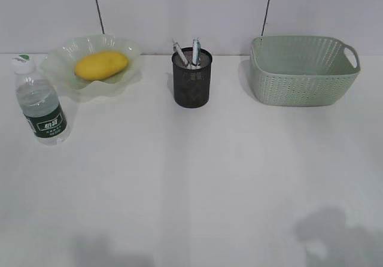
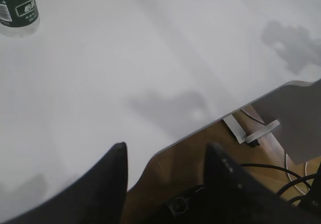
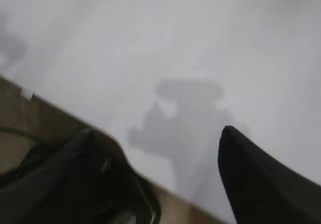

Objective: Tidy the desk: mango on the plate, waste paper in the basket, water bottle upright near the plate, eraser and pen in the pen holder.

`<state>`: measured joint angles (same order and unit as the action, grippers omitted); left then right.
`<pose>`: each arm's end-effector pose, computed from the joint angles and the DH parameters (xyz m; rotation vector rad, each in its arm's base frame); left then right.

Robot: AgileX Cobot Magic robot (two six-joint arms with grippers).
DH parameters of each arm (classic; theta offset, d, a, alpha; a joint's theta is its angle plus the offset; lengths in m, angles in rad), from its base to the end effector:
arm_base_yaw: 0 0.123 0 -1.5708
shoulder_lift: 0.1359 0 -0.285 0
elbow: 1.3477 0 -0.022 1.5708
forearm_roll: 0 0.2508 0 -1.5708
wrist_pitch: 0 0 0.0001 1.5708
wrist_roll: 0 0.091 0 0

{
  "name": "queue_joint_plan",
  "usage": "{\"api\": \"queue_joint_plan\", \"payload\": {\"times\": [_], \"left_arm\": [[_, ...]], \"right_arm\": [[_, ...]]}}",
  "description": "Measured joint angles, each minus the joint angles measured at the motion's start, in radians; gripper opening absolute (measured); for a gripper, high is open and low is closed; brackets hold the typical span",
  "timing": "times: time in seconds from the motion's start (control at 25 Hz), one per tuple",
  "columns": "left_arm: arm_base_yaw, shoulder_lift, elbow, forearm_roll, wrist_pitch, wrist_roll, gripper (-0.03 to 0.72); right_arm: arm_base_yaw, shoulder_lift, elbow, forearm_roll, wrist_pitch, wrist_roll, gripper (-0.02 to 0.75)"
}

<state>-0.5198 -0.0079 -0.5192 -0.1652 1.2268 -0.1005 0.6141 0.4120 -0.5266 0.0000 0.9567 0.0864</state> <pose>-0.0215 -0.0040 0.2705 0.4902 2.1697 -0.5485 0.0525 0.0370 0.2808 -0.6134 2.2708 0.3488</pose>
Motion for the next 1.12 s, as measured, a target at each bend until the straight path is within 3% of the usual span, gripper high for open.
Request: {"api": "queue_joint_plan", "payload": {"times": [0.16,0.64,0.96,1.12], "left_arm": [[0.0,0.0,0.0,0.0,0.0,0.0,0.376],[0.0,0.0,-0.021,0.009,0.001,0.0,0.334],[0.0,0.0,-0.042,0.149,-0.108,0.0,0.311],[0.0,0.0,-0.041,0.197,-0.078,0.0,0.311]], "right_arm": [[0.0,0.0,0.0,0.008,0.121,-0.008,0.584],[0.0,0.0,0.013,0.013,0.107,-0.041,0.584],[0.0,0.0,0.013,0.013,0.107,-0.043,0.584],[0.0,0.0,0.013,0.013,0.105,-0.043,0.584]]}}
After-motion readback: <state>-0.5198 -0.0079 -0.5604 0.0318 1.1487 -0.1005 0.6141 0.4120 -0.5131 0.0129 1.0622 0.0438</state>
